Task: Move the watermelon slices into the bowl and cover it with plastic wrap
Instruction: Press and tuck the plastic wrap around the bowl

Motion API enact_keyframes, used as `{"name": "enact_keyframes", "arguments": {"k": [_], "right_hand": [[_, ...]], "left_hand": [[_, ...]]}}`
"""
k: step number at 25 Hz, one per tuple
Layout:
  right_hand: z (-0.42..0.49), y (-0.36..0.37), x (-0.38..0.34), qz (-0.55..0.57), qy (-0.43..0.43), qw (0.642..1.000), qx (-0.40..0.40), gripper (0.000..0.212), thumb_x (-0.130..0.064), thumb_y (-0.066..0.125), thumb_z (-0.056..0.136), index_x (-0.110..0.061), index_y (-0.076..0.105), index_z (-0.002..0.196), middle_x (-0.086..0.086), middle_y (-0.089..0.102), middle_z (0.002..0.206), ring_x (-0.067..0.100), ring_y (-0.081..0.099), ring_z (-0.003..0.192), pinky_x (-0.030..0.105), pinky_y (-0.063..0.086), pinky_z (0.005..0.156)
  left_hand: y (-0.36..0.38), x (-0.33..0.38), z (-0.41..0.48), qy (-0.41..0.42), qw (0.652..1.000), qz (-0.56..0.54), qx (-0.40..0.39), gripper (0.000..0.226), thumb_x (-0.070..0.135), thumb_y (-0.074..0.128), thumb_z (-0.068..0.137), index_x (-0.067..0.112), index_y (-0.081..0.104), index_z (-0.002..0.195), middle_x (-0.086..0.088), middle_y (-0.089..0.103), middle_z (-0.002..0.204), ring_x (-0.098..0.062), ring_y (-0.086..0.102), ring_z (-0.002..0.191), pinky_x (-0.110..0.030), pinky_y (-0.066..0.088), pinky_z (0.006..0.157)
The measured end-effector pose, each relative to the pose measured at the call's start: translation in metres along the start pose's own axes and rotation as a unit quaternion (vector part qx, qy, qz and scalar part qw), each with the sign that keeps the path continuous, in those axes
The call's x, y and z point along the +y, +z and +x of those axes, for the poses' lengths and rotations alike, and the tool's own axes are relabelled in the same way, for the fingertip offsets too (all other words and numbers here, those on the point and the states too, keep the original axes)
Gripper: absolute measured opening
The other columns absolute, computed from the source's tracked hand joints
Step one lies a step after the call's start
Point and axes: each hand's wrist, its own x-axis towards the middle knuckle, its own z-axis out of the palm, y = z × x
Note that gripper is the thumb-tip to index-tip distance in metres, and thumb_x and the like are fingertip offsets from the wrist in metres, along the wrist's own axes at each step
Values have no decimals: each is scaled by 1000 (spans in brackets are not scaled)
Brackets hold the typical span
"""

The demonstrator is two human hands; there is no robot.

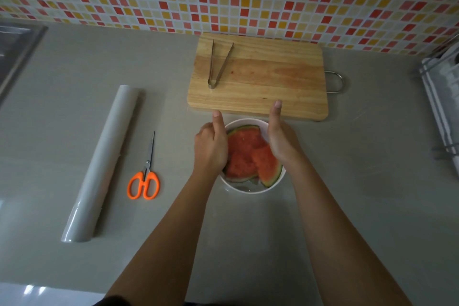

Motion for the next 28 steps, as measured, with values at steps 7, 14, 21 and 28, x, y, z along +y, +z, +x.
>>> {"name": "enact_keyframes", "arguments": {"k": [7, 14, 21, 28], "right_hand": [[-3, 0, -1, -1, 120, 987, 109, 86, -86, -2, 66, -17, 47, 48, 7, 53, 60, 25, 50, 61, 34, 39, 64], [5, -14, 17, 100, -218, 965, -109, 71, -69, 11, 85, -29, 42, 135, -27, 34, 138, -4, 23, 135, 1, 16, 102], [20, -8, 17, 158, -68, 959, -225, 56, -68, 20, 83, -43, 70, 93, -20, 72, 92, -2, 63, 96, 15, 50, 78], [19, -1, 6, 27, -46, 991, -126, 114, -93, 13, 58, -2, 34, 124, 25, 46, 131, 38, 46, 119, 48, 33, 102]], "left_hand": [[-2, -1, -6, -43, 995, 70, 59, 103, 72, -4, 79, 1, 68, 96, -21, 64, 105, -36, 52, 106, -52, 38, 98], [-14, 3, -6, 10, 980, -154, -122, 67, 69, 9, 88, 40, 49, 134, 5, 40, 146, -22, 38, 131, -30, 59, 69], [-10, 7, 4, -41, 974, -129, -179, 72, 70, 10, 89, 33, 69, 109, -5, 68, 113, -22, 62, 106, -32, 57, 63], [-6, 12, 5, -59, 988, -33, -142, 86, 81, 18, 73, 16, 68, 102, -12, 66, 104, -27, 61, 97, -53, 51, 91]]}}
